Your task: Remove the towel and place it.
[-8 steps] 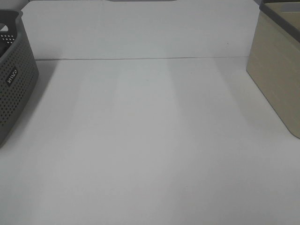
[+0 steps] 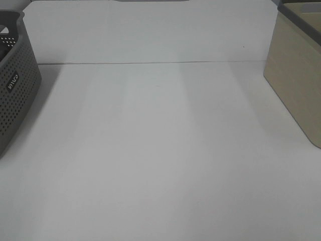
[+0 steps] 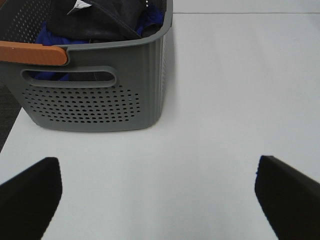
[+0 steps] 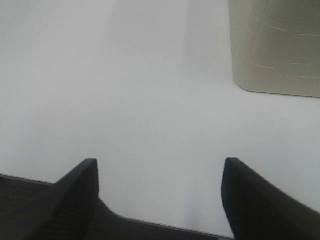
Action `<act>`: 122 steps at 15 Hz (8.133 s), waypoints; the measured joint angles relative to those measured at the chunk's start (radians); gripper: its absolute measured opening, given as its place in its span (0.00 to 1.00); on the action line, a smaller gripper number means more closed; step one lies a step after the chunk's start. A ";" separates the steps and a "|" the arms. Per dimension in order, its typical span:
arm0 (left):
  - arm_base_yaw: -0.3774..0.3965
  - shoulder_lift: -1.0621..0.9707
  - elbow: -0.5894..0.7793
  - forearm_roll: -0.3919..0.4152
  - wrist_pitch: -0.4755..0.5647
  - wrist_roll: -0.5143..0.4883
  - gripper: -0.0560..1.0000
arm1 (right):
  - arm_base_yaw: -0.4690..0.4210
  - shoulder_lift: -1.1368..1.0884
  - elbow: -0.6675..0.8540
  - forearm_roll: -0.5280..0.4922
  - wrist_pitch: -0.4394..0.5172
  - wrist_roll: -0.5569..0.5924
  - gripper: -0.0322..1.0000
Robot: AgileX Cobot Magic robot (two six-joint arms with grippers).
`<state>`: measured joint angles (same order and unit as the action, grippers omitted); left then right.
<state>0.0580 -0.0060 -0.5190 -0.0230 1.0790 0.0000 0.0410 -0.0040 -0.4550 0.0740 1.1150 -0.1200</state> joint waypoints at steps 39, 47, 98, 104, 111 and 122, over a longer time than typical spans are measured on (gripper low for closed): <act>0.000 0.000 0.000 0.000 0.000 0.000 0.99 | 0.000 0.000 0.000 0.000 0.000 0.000 0.70; 0.000 0.291 -0.158 -0.002 0.131 0.213 0.99 | 0.000 0.000 0.000 0.000 0.000 0.000 0.70; 0.209 2.176 -1.444 0.147 0.136 1.048 0.05 | 0.000 0.000 0.000 0.000 0.000 0.000 0.70; 0.170 1.918 -1.444 0.109 0.139 0.912 0.05 | 0.000 0.000 0.000 0.000 0.000 0.000 0.70; 0.039 1.582 -1.444 0.084 0.141 0.820 0.05 | 0.000 0.000 0.000 0.046 0.000 0.000 0.70; -0.524 1.468 -1.567 0.177 0.120 0.716 0.05 | 0.000 0.422 -0.009 0.636 -0.304 -0.549 0.69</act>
<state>-0.4660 1.4620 -2.0860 0.1540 1.1990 0.7160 0.0410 0.4180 -0.4640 0.7100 0.8110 -0.6690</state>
